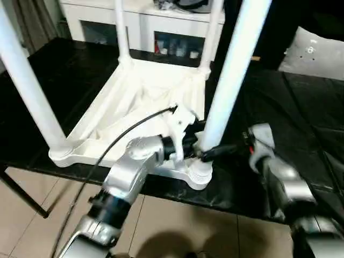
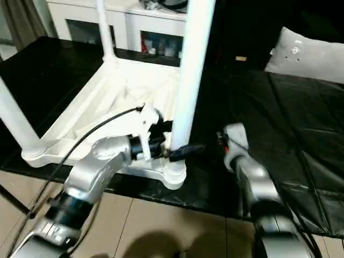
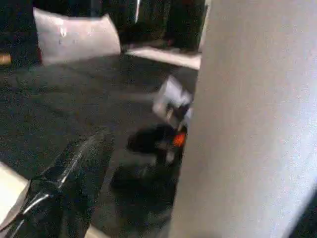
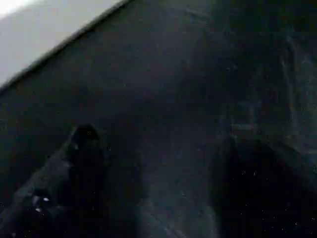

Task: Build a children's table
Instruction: Rotate table base

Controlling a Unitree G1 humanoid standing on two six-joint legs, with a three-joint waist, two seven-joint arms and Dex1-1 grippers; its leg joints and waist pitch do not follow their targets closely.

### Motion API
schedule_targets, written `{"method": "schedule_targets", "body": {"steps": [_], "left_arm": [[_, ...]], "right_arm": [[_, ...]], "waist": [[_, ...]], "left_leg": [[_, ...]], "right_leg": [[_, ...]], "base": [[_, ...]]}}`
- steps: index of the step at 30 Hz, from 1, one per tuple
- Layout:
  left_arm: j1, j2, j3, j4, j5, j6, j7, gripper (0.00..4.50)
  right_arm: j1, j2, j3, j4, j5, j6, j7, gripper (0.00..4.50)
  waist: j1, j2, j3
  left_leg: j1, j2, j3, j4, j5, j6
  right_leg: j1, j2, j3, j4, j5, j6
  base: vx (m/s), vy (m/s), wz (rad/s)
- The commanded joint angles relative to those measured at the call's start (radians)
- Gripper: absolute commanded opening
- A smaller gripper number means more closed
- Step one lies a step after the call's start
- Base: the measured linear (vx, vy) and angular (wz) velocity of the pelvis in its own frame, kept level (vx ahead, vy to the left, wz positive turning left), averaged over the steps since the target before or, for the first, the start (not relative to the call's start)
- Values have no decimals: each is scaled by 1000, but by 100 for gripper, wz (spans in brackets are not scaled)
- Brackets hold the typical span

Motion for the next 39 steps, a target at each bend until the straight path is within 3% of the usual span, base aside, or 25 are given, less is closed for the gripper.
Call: {"method": "schedule_targets", "body": {"steps": [1,4,8,10,14,17,18,20,22,23,24,26,27,28,29,30,31,32,33,34,35,36,37,38,39], "left_arm": [[17,28,4,-23,14,22,-7,447],[55,124,7,-77,-31,62,-122,447],[57,205,6,-55,-12,21,-196,447],[41,235,0,-20,16,-7,-209,414],[-16,286,-34,85,92,-97,-224,399],[-36,287,-31,114,102,-112,-216,371],[-41,278,-15,120,98,-108,-194,371],[-35,246,35,110,82,-105,-114,371],[7,159,152,26,10,9,76,371],[7,159,152,26,10,9,76,371],[42,130,191,-26,-19,2,121,371],[77,115,212,-74,-10,32,177,371],[163,79,252,-161,36,71,302,371],[199,66,262,-192,62,81,349,371],[215,62,263,-205,71,77,361,371],[265,41,271,-258,89,72,404,371],[268,40,271,-263,90,73,408,371],[302,25,276,-305,116,76,453,371],[316,29,270,-323,134,76,474,371],[326,30,270,-333,143,73,489,371],[333,34,272,-341,149,72,505,371],[336,36,276,-345,142,76,510,371],[339,42,275,-356,149,88,517,371],[343,39,283,-363,150,100,528,371],[343,37,288,-367,148,104,532,371]], "right_arm": [[20,-32,-9,-81,27,24,52,450],[109,-113,20,-263,60,61,199,450],[165,-191,31,-393,98,97,316,450],[188,-223,37,-439,110,106,364,450],[239,-276,40,-554,143,140,444,450],[246,-277,33,-592,154,164,432,450],[250,-269,23,-622,159,192,404,450],[257,-251,11,-672,157,236,343,450],[276,-175,-22,-765,165,313,204,450],[276,-175,-22,-765,165,313,204,450],[287,-143,-40,-792,176,324,158,450],[298,-114,-56,-816,180,362,105,450],[332,-53,-84,-874,187,422,4,450],[348,-31,-92,-902,190,445,-32,450],[356,-21,-95,-913,188,453,-46,450],[383,12,-98,-951,174,470,-92,450],[385,14,-98,-954,172,471,-95,450],[412,44,-92,-988,153,478,-130,450],[424,59,-87,-1005,148,488,-150,450],[429,73,-85,-1015,152,496,-166,450],[432,86,-80,-1027,155,505,-184,450],[436,96,-69,-1037,151,510,-197,450],[439,107,-61,-1049,145,517,-211,450],[442,122,-56,-1057,141,523,-227,450],[443,127,-54,-1059,139,527,-234,450]], "waist": [[9,-8,-65],[8,-7,-62],[9,-7,-58],[13,-3,-60],[18,-6,-63],[23,-4,-68],[24,3,-67],[28,2,-69],[28,-2,-69],[29,-1,-70],[31,-8,-70],[30,-3,-66],[25,7,-69],[25,-12,-71],[29,-16,-66],[38,-9,-58],[45,-18,-65],[56,-20,-56],[60,-10,-48],[38,-1,-46],[-2,38,-60],[-11,56,-60],[-17,71,-63],[-8,86,-77],[-4,86,-66]], "left_leg": [[-5,-3,14,-65,-235,68],[-7,-3,11,-69,-251,74],[-2,-2,11,-69,-272,77],[-2,1,8,-72,-264,74],[-5,3,7,-76,-233,84],[-3,7,7,-75,-210,80],[-4,7,9,-75,-203,76],[-5,7,9,-73,-183,64],[-7,6,12,-70,-171,56],[-7,9,10,-70,-167,49],[-6,5,12,-69,-171,55],[-6,10,12,-74,-180,54],[30,7,47,-46,-200,26],[16,-19,68,-29,-236,-22],[6,-28,71,-25,-254,-26],[29,-27,75,0,-338,-5],[13,-43,65,31,-354,30],[-3,-43,32,60,-300,55],[-1,-42,15,64,-282,56],[10,-32,0,7,-254,20],[74,12,-11,-42,-269,-6],[90,65,-17,-60,-277,8],[86,128,-28,-91,-239,25],[46,255,-72,-135,58,100],[19,226,-78,-136,57,154]], "right_leg": [[67,-46,20,-100,-487,-68],[63,-44,17,-106,-538,-45],[54,-44,15,-116,-581,-34],[55,-47,14,-113,-566,-40],[63,-47,17,-105,-471,-61],[65,-53,20,-96,-413,-89],[65,-51,22,-95,-383,-103],[72,-53,23,-86,-318,-131],[73,-52,23,-82,-300,-147],[75,-56,23,-78,-294,-155],[73,-54,20,-85,-330,-143],[69,-53,22,-89,-361,-124],[28,-15,47,-122,-409,-91],[34,17,82,-98,-355,-101],[42,18,102,-98,-379,-91],[9,6,141,-118,-558,-58],[40,-17,207,-121,-640,-56],[56,-51,268,-142,-718,-73],[50,-49,287,-151,-763,-72],[15,36,244,-125,-721,-43],[-44,128,142,-89,-508,6],[-71,129,95,-72,-413,8],[-70,102,58,-42,-321,1],[-46,9,-7,107,-123,-18],[-29,-8,-15,122,-125,-35]], "base": [[0,0,0],[0,0,0],[0,0,0],[0,0,0],[0,0,0],[0,0,0],[0,0,0],[0,0,0],[0,0,0],[0,0,0],[0,0,0],[0,0,0],[0,0,0],[6,4,-25],[11,21,-46],[11,21,-46],[5,44,-44],[-9,94,-50],[-9,94,-50],[-25,142,-58],[-64,94,-48],[-64,94,-48],[-71,82,-41],[-52,56,-36],[-52,56,-36]]}}
